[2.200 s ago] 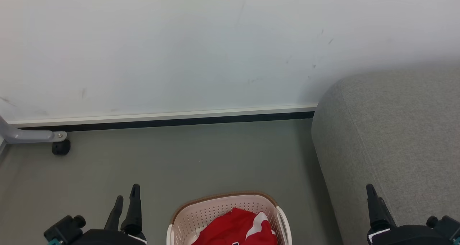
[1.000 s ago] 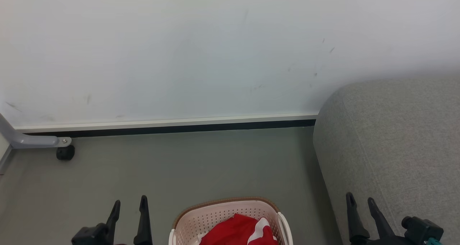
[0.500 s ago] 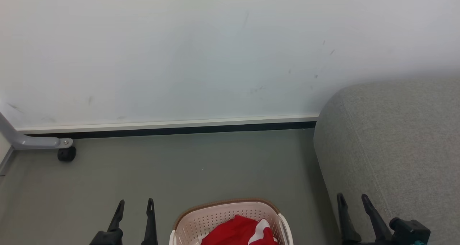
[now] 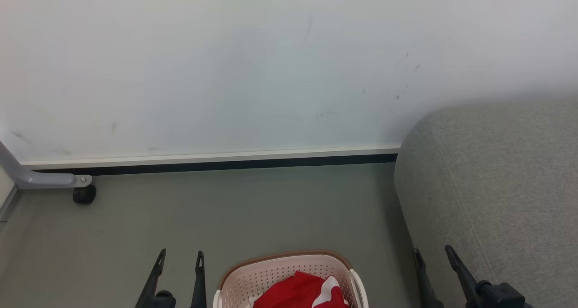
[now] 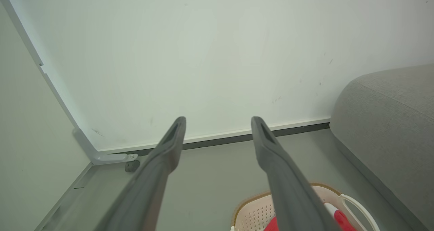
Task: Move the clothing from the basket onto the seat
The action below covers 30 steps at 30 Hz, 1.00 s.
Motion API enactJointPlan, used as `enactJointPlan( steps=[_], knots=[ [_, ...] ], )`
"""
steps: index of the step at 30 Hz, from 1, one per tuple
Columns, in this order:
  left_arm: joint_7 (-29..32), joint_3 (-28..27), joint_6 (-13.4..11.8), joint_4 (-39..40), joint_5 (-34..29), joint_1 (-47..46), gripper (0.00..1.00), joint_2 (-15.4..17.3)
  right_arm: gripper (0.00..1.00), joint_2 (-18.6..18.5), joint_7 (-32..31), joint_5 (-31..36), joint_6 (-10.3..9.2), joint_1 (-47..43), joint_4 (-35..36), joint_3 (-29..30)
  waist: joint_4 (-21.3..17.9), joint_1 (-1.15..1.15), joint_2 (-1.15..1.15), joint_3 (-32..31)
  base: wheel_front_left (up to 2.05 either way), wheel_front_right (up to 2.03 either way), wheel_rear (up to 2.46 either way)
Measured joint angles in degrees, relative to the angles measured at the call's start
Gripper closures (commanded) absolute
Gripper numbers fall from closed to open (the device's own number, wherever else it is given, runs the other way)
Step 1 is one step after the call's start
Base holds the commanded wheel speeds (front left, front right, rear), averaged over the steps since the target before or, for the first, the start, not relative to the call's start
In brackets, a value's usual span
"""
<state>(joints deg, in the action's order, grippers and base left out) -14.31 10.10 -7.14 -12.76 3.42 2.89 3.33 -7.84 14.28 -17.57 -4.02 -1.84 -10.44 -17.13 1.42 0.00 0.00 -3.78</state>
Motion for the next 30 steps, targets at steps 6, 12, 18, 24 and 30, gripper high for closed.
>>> enactJointPlan(
  steps=[6, 12, 18, 24, 30],
  knots=[
    [0.0, 0.04, 0.0, -0.16, 0.0, 0.0, 0.0, 0.0, 0.0, -0.01, 0.0, 0.0, 0.0, -0.13, 0.0, 0.11, -0.01, 0.0, 0.0, 0.19, 0.0, 0.0, 0.0],
    [0.0, 0.03, 0.0, -0.56, 0.03, 0.01, 0.0, 0.0, 0.0, 0.0, 0.0, 0.01, 0.02, -0.19, -0.01, 0.38, 0.01, 0.0, 0.0, 0.44, 0.0, 0.0, 0.0],
    [0.0, 0.05, 0.0, -0.79, 0.03, 0.02, 0.0, 0.0, 0.0, 0.01, 0.0, 0.15, 0.26, -0.25, -0.03, 0.58, 0.05, 0.0, 0.0, 0.75, 0.0, 0.0, 0.0],
    [0.0, 1.82, 0.69, -0.99, -0.13, 0.05, 0.0, 0.04, 0.0, 0.03, 0.01, 0.24, 0.25, -1.22, 0.62, 1.57, 0.19, 0.0, 0.0, 1.58, 0.0, 0.0, 0.0],
    [0.0, 4.77, 2.26, -2.15, -1.09, -1.4, 0.0, -0.01, 0.0, -0.07, 0.01, 0.35, 0.24, -2.04, 1.66, 2.29, 0.91, 0.0, 0.0, 3.49, 0.0, 0.0, 0.0]
  ],
)
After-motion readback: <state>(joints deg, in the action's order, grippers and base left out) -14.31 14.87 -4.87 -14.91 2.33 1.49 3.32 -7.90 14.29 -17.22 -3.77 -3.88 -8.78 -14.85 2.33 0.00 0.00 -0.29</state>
